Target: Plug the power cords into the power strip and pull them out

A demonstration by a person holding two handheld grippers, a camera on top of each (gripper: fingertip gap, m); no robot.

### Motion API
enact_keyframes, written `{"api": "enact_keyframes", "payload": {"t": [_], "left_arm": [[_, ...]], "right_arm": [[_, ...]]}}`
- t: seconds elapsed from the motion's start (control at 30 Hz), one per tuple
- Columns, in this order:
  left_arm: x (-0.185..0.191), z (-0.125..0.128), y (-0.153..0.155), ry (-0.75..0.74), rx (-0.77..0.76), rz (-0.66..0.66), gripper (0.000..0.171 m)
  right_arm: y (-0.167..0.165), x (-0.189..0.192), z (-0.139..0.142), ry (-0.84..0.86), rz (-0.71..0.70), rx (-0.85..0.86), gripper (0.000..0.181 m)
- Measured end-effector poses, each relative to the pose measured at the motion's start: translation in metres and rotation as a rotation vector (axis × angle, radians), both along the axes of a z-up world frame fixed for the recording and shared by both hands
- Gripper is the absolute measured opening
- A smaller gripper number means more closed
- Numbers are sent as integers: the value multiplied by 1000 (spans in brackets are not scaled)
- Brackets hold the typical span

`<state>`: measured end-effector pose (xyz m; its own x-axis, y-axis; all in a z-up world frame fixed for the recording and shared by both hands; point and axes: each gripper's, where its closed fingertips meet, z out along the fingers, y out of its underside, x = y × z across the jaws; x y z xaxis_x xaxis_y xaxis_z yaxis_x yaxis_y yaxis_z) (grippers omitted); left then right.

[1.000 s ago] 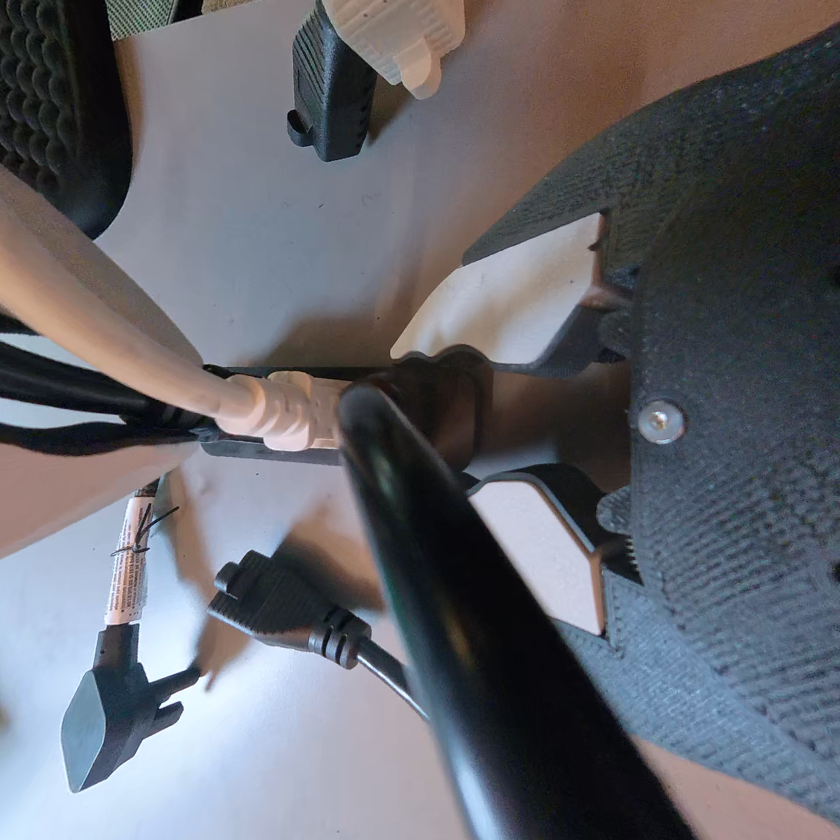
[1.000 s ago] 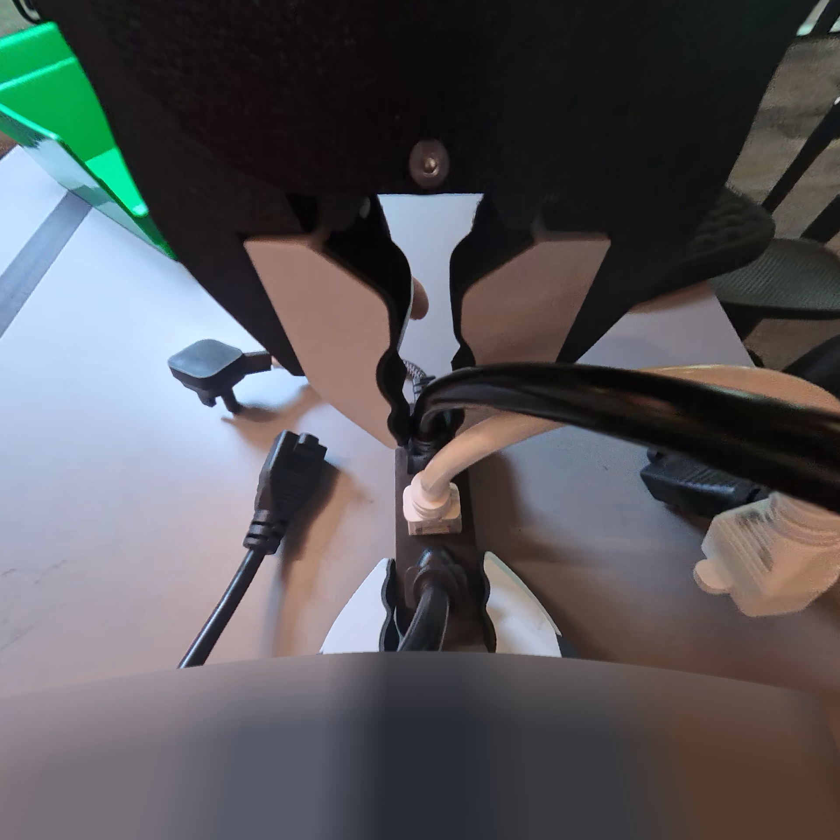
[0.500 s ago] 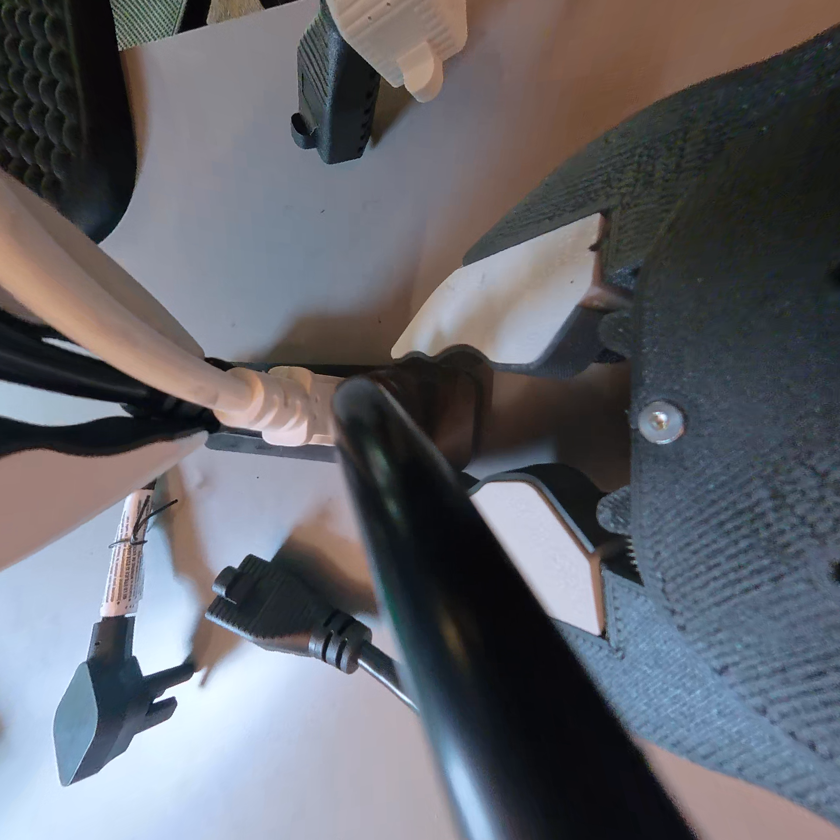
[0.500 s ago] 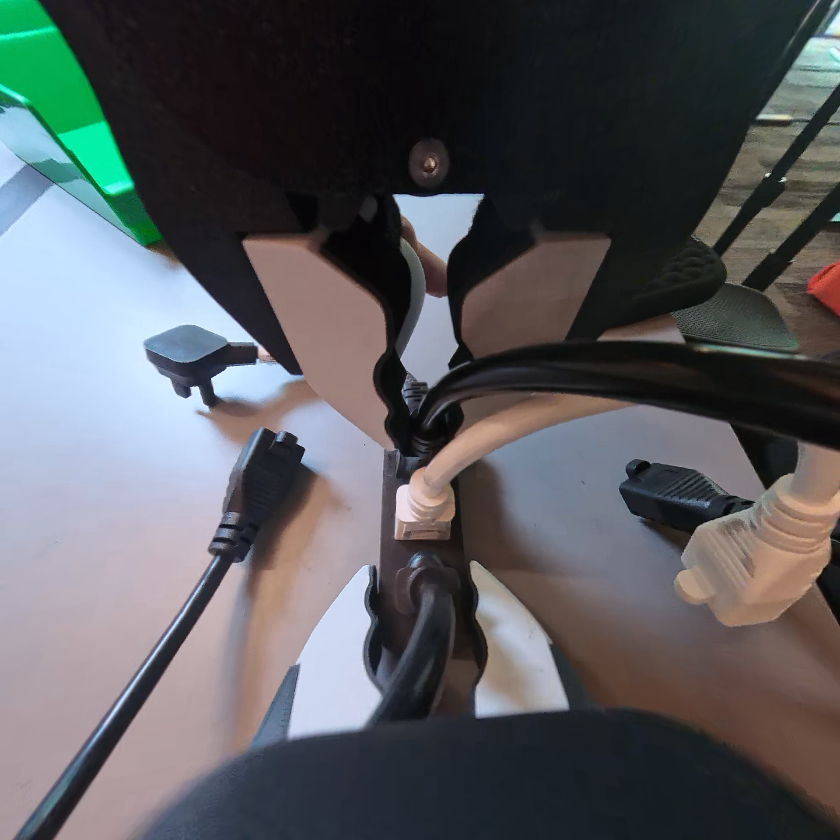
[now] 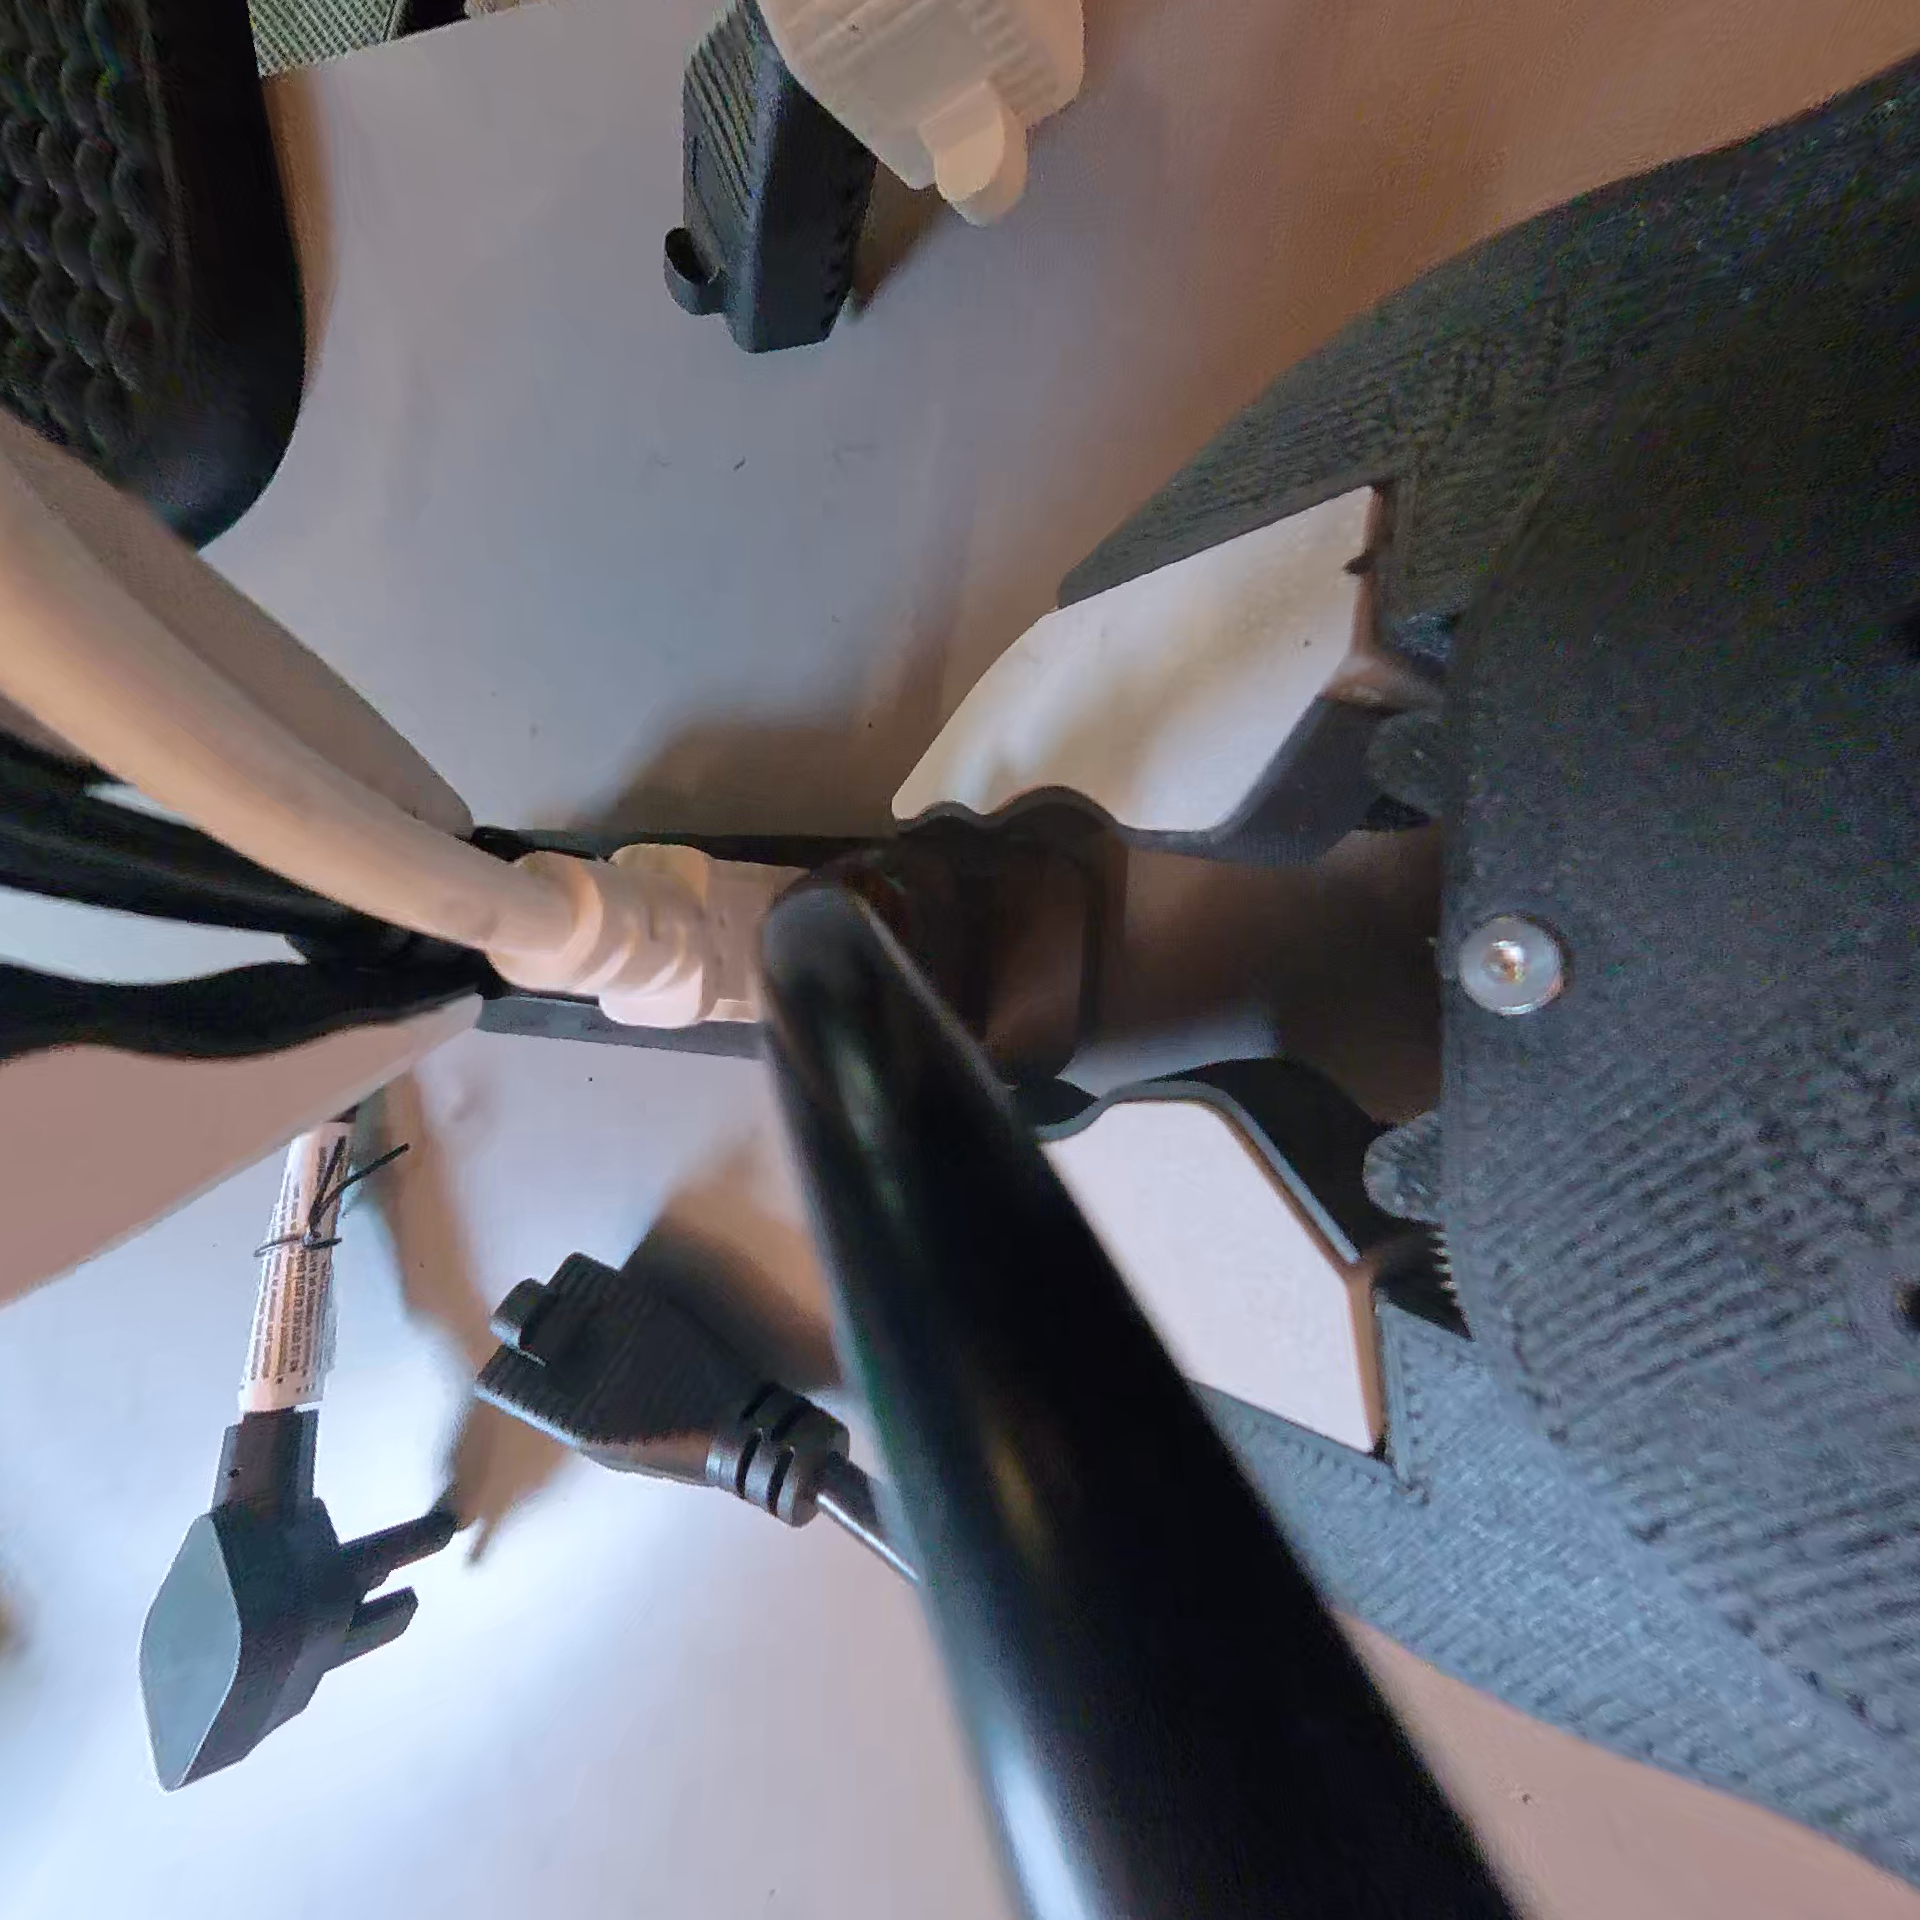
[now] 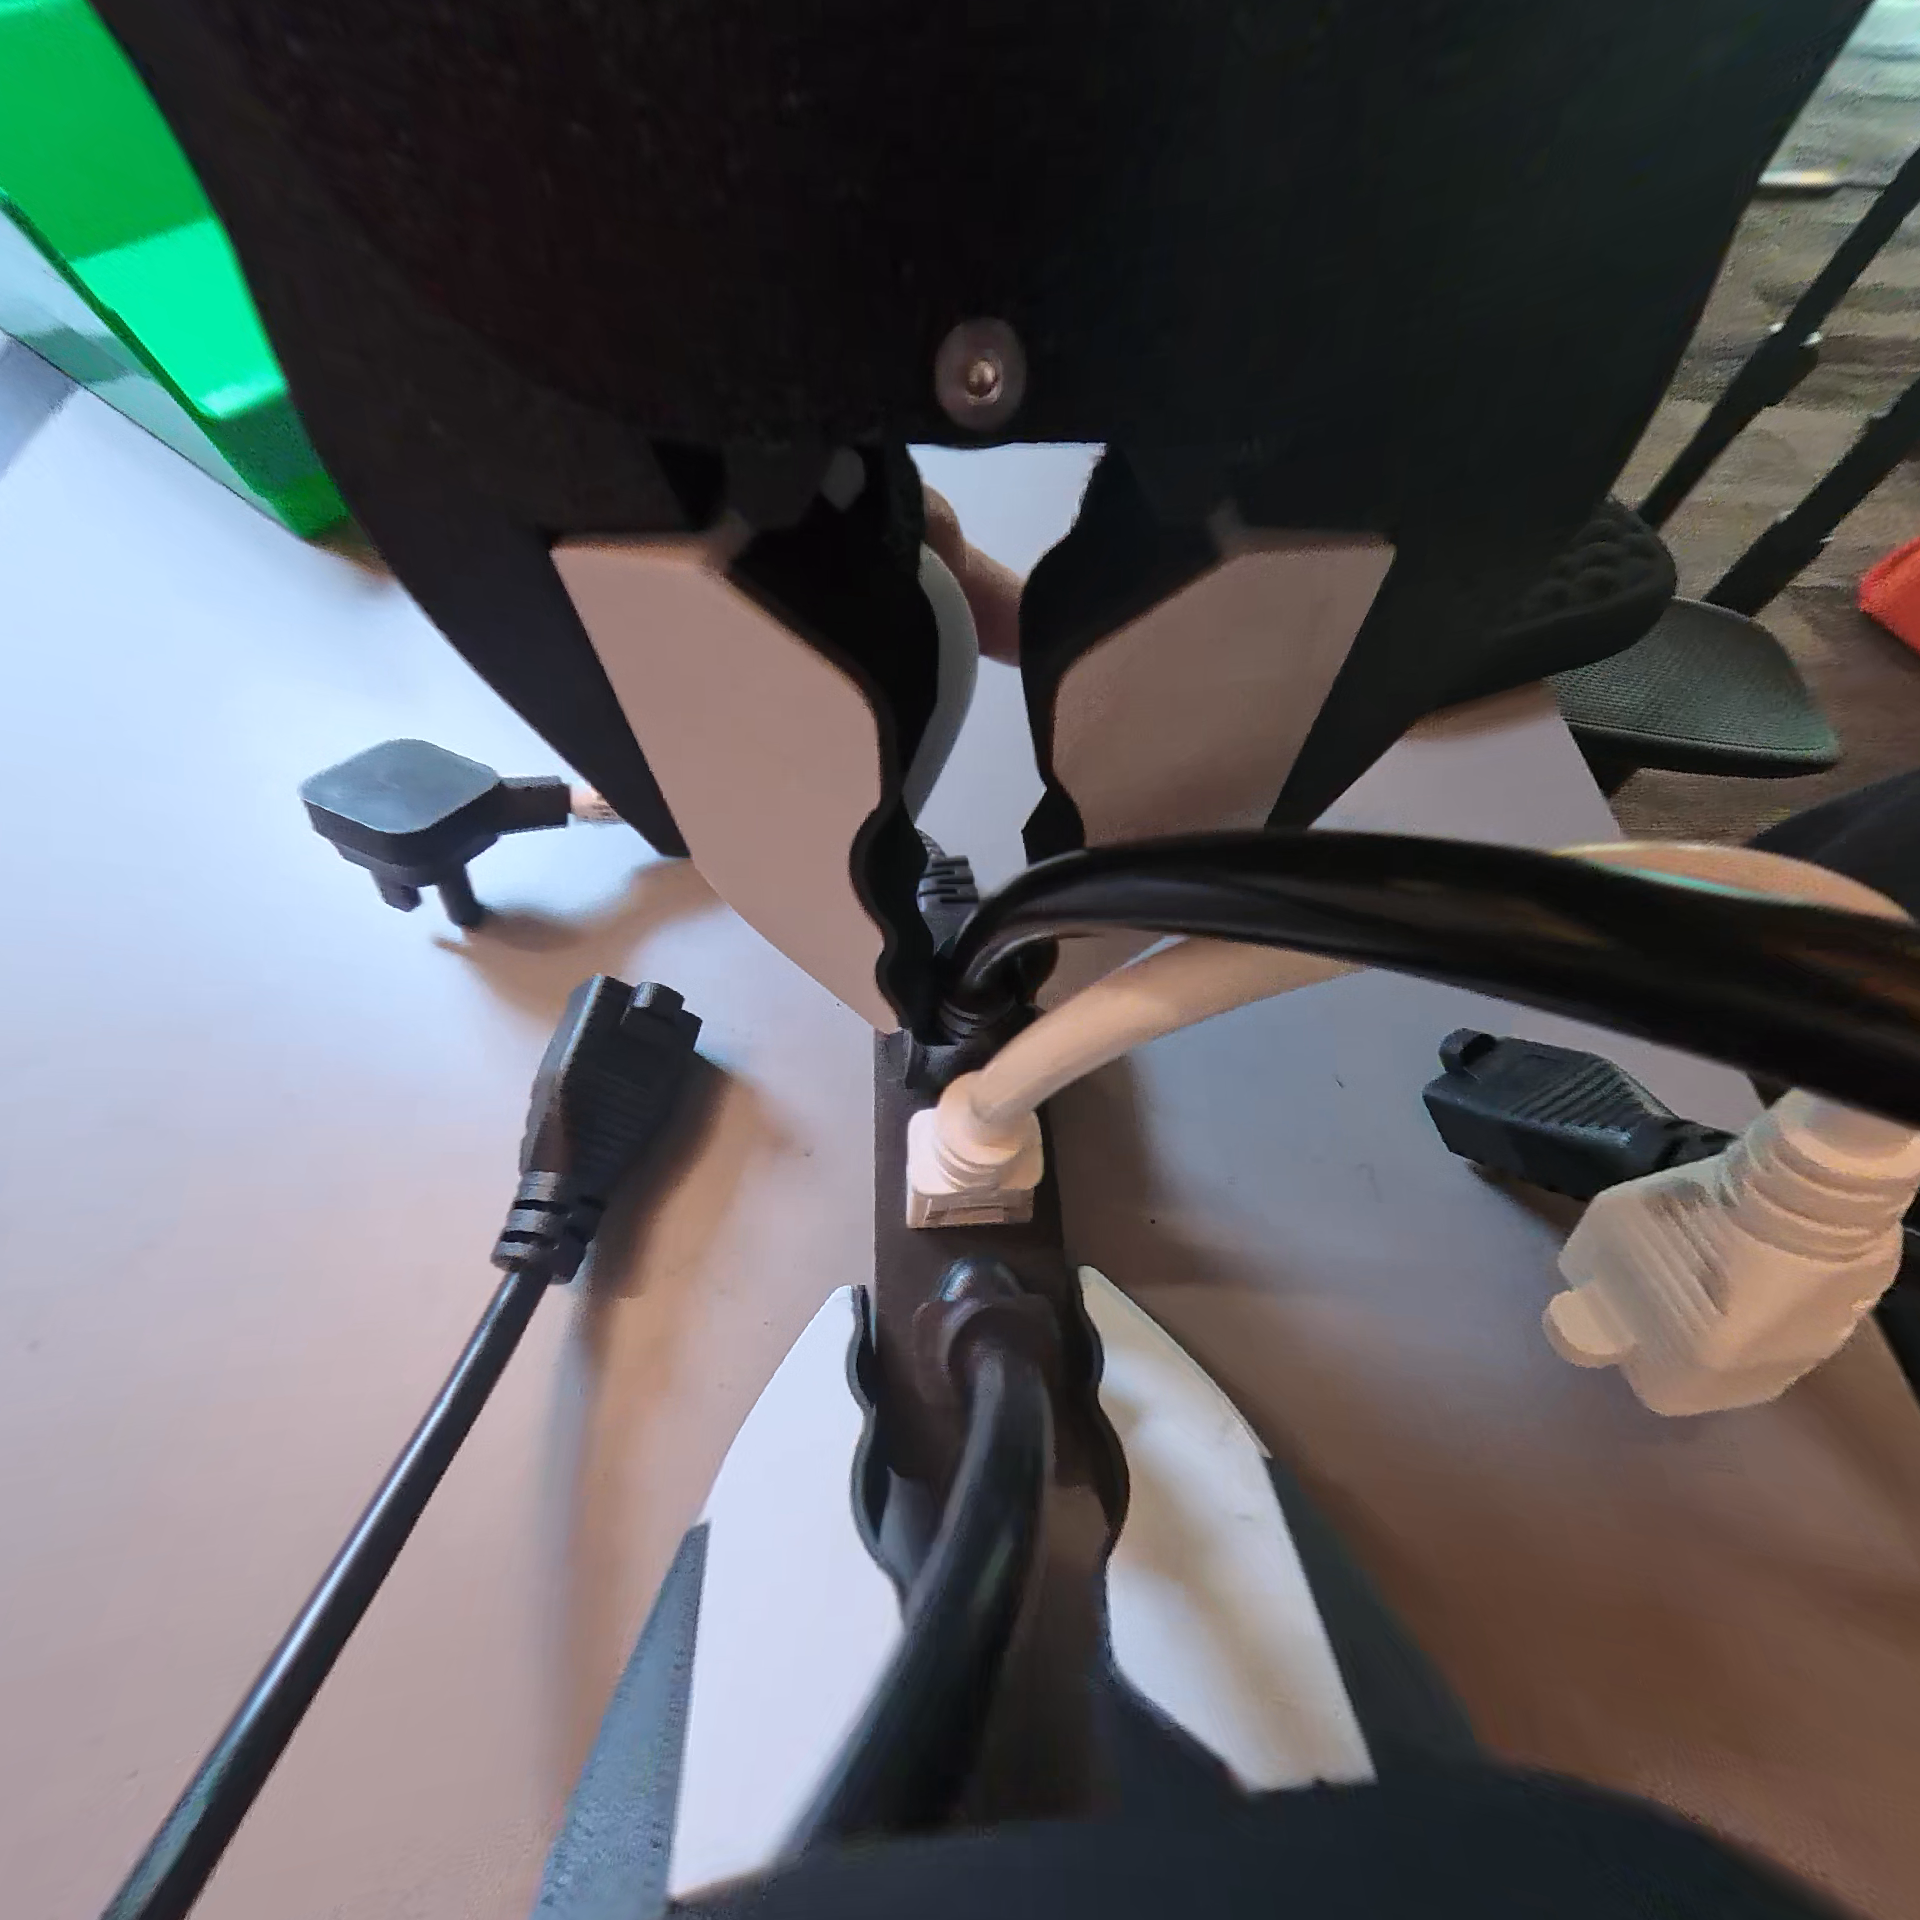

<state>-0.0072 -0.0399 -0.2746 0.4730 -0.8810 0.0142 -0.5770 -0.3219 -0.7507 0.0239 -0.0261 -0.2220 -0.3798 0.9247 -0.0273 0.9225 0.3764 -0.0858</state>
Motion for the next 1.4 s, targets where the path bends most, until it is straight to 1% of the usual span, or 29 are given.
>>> {"api": "enact_keyframes", "payload": {"t": [0.07,0.17,0.27,0.37,0.47,0.6,0.73,0.8,0.93,1.03,1.17,1.27,1.37,1.4], "left_arm": [[0,0,-1,9,12,0,47],[0,0,0,-2,-7,9,47],[0,0,0,5,4,2,47],[0,0,-1,1,-3,7,47],[0,0,0,0,-8,9,46],[0,0,0,-4,-13,18,47],[0,0,0,1,-4,10,47],[0,0,0,-4,-11,12,47],[0,0,0,-7,-17,12,47],[0,0,0,-8,-18,14,47],[0,0,0,-7,-12,14,47],[0,0,0,-6,-10,14,47],[0,0,0,-6,-9,10,47],[-1,0,0,-4,-5,9,47]], "right_arm": [[1,-1,-1,3,-8,-23,21],[-2,1,-1,5,35,51,21],[1,-1,-2,26,-4,-19,21],[-1,1,-3,16,41,52,21],[1,-1,-3,9,15,-2,21],[1,0,-4,15,44,59,21],[2,-2,-4,36,7,-6,21],[1,-1,-4,35,34,47,21],[2,-2,-4,36,9,-7,21],[1,-1,-5,32,30,33,21],[5,2,-5,96,-36,-84,22],[3,2,-5,89,-3,-9,22],[4,1,-4,90,-27,-36,22],[4,0,-4,115,-26,-31,22]]}}
